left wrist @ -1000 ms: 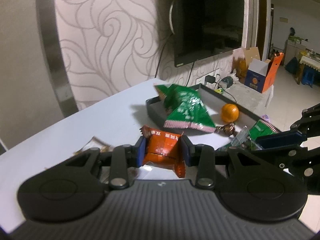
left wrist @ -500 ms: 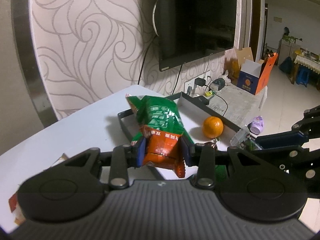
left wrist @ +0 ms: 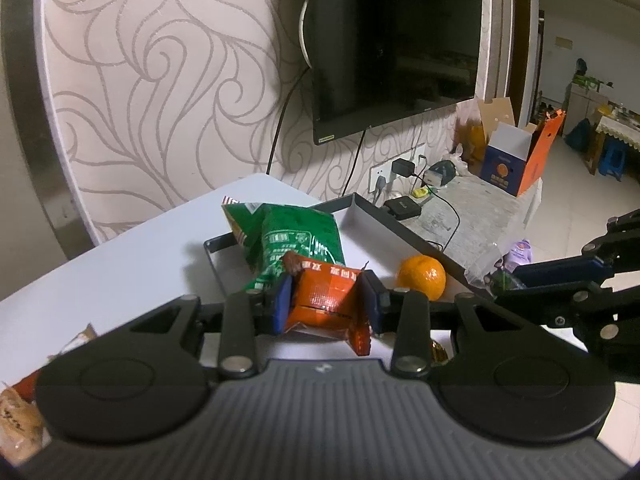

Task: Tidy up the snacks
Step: 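Lower both snacks into the box tray and open both grippers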

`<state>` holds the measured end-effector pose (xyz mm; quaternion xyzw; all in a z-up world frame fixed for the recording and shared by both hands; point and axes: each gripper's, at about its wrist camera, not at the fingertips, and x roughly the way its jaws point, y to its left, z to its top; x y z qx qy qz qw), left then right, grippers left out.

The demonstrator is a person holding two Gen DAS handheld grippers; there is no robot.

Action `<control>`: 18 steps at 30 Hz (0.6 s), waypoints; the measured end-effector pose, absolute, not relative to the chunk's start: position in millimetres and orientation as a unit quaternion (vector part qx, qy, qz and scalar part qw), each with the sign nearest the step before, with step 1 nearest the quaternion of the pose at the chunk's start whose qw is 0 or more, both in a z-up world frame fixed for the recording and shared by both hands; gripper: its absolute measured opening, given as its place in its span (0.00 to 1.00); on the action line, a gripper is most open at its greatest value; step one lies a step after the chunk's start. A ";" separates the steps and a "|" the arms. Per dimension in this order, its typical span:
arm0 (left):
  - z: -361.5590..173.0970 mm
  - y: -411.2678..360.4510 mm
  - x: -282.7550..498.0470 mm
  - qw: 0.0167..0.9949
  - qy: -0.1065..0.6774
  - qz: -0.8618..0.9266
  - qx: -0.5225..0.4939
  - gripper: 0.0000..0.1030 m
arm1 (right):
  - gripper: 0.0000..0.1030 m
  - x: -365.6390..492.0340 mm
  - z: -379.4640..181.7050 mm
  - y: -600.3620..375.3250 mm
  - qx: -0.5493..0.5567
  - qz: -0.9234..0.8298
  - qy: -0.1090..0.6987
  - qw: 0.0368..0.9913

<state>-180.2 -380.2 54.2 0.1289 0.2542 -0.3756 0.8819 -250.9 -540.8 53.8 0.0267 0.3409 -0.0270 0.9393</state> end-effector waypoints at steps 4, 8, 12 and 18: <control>48.0 -389.1 -175.5 0.882 0.260 -0.372 0.127 0.39 | 0.19 -238.5 44.4 -552.3 0.030 -0.033 0.343 0.938; 42.1 -394.3 -174.1 0.880 0.262 -0.372 0.134 0.39 | 0.19 -227.7 33.1 -559.8 0.033 -0.035 0.347 0.937; 38.9 -397.7 -173.3 0.880 0.260 -0.373 0.138 0.39 | 0.19 -219.8 22.9 -562.5 0.034 -0.031 0.356 0.933; 37.4 -397.4 -174.0 0.880 0.258 -0.373 0.140 0.39 | 0.19 -210.5 15.9 -563.1 0.035 -0.027 0.363 0.931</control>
